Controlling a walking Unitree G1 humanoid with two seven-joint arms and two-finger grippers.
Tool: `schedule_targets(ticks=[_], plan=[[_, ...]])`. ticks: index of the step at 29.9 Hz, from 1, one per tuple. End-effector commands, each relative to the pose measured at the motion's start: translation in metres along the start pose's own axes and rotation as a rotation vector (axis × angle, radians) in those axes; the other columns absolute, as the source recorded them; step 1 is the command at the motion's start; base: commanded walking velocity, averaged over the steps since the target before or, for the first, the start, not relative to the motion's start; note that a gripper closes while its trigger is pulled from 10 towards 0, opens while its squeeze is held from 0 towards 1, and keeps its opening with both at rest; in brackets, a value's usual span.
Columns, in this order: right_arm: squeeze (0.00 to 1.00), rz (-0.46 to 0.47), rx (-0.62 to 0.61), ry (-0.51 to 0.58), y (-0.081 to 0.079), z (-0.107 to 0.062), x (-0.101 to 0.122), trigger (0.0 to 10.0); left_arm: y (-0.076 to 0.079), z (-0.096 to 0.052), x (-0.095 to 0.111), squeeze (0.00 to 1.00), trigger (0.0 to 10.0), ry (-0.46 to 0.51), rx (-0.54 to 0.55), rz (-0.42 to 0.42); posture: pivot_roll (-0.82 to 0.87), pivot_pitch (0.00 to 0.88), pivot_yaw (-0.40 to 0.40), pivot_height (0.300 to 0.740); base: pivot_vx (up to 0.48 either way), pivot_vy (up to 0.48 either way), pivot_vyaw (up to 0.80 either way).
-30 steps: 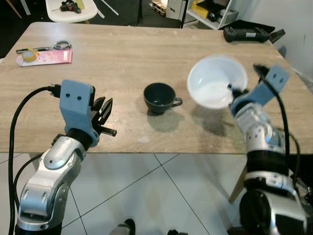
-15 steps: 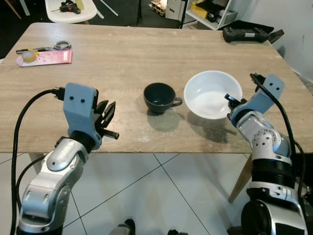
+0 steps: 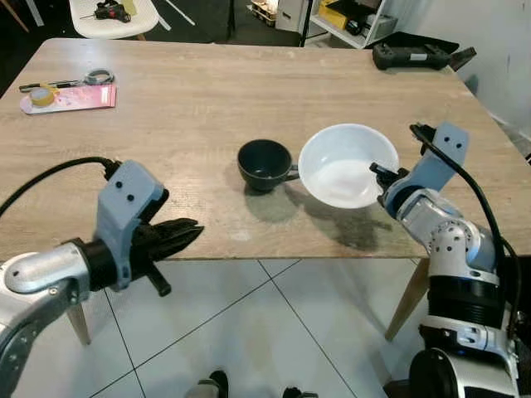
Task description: Setting the table
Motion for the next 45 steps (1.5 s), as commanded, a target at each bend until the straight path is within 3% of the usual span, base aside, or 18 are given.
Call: schedule_targets(ticks=[1, 3, 9, 10, 14, 20, 22, 24, 25, 26, 27, 29, 32, 35, 37, 39, 42, 45], plan=[[0.15, 0.0, -0.027, -0.04, 0.007, 0.0, -0.011, 10.0, 0.001, -0.001, 0.0, 0.0, 10.0, 0.006, -0.008, -0.003, 0.08, 0.156, 0.019, 0.74, 0.0, 0.0, 0.0], [0.0, 0.026, -0.014, -0.066, 0.005, 0.002, -0.017, 10.0, 0.001, 0.0, 0.001, 0.0, 10.0, 0.014, -0.012, -0.012, 0.08, 0.156, 0.016, 0.74, 0.0, 0.0, 0.0], [0.03, 0.016, -0.026, -0.071, 0.002, 0.007, -0.022, 10.0, 0.005, 0.002, 0.003, 0.0, 10.0, 0.035, -0.011, -0.014, 0.08, 0.157, 0.009, 0.74, 0.0, 0.0, 0.0], [1.0, 0.022, -0.029, -0.072, 0.003, 0.007, -0.023, 10.0, 0.005, 0.002, 0.004, 0.0, 10.0, 0.04, -0.012, -0.018, 0.08, 0.157, 0.006, 0.74, 0.0, 0.0, 0.0], [1.0, 0.05, 0.0, -0.067, -0.002, 0.008, -0.021, 10.0, 0.006, 0.002, 0.005, 0.0, 10.0, 0.05, -0.016, -0.021, 0.08, 0.157, 0.006, 0.74, 0.0, 0.0, 0.0], [1.0, 0.177, 0.045, 0.047, -0.01, 0.005, 0.006, 10.0, 0.008, 0.004, 0.006, 0.0, 10.0, 0.057, -0.017, -0.024, 0.08, 0.155, 0.008, 0.74, 0.0, 0.0, 0.0], [0.0, 0.258, 0.09, 0.233, -0.011, -0.006, 0.044, 10.0, 0.011, 0.006, 0.005, 0.0, 10.0, 0.059, -0.025, -0.025, 0.08, 0.155, 0.008, 0.74, 0.0, 0.0, 0.0], [0.0, 0.258, 0.09, 0.233, -0.011, -0.006, 0.044, 10.0, 0.011, 0.006, 0.005, 0.0, 10.0, 0.059, -0.025, -0.025, 0.08, 0.155, 0.008, 0.74, 0.0, 0.0, 0.0], [0.0, 0.32, 0.166, 0.356, -0.017, -0.019, 0.069, 10.0, 0.011, 0.007, 0.006, 0.0, 10.0, 0.062, -0.026, -0.027, 0.08, 0.151, 0.014, 0.74, 0.0, 0.0, 0.0], [0.0, 0.32, 0.166, 0.356, -0.017, -0.019, 0.069, 10.0, 0.011, 0.007, 0.006, 0.0, 10.0, 0.062, -0.026, -0.027, 0.08, 0.151, 0.014, 0.74, 0.0, 0.0, 0.0], [0.0, 0.305, 0.247, 0.491, -0.025, -0.039, 0.096, 10.0, 0.012, 0.007, 0.005, 0.0, 10.0, 0.065, -0.029, -0.03, 0.08, 0.15, 0.016, 0.74, 0.0, 0.0, 0.0], [0.0, 0.303, 0.287, 0.52, -0.031, -0.046, 0.103, 10.0, 0.012, 0.008, 0.005, 0.0, 10.0, 0.065, -0.029, -0.031, 0.08, 0.149, 0.019, 0.74, 0.0, 0.0, 0.0], [0.0, 0.184, 0.37, 0.542, -0.05, -0.059, 0.106, 10.0, 0.013, 0.01, 0.005, 0.0, 10.0, 0.067, -0.03, -0.033, 0.08, 0.148, 0.021, 0.74, 0.0, 0.0, 0.0], [0.0, -0.131, 0.522, 0.5, -0.09, -0.074, 0.076, 10.0, 0.015, 0.012, 0.006, 0.0, 10.0, 0.073, -0.034, -0.03, 0.07, 0.147, 0.022, 0.74, 0.0, 0.0, 0.0], [0.0, -0.185, 0.573, 0.476, -0.099, -0.079, 0.061, 10.0, 0.013, 0.014, 0.008, 0.0, 10.0, 0.083, -0.02, -0.028, 0.08, 0.145, 0.02, 0.74, 0.0, 0.0, 0.0], [0.0, -0.226, 0.571, 0.484, -0.098, -0.081, 0.056, 10.0, 0.009, 0.015, 0.012, 0.0, 10.0, 0.105, 0.007, -0.035, 0.08, 0.145, 0.02, 0.74, 0.0, 0.0, 0.0], [0.0, -0.265, 0.391, 0.624, -0.071, -0.08, 0.063, 10.0, -0.003, 0.019, 0.03, 0.0, 10.0, 0.215, 0.114, -0.078, 0.08, 0.14, 0.021, 0.74, 0.0, 0.0, 0.0], [0.0, -0.225, 0.295, 0.651, -0.057, -0.079, 0.066, 10.0, -0.011, 0.02, 0.034, 0.0, 10.0, 0.253, 0.196, -0.116, 0.08, 0.138, 0.023, 0.74, 0.0, 0.0, 0.0]])
Point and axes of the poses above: a point about 5 cm out from each wrist's last joint towards the gripper, its own z axis pointing out of the wrist towards the gripper, its own x axis along the axis of the wrist's last joint, y = z × x, the point moved 5 cm from there along z, pointing out of the wrist towards the gripper, and after that the axes turned 7 degrees about z, right-handed, at the moved point
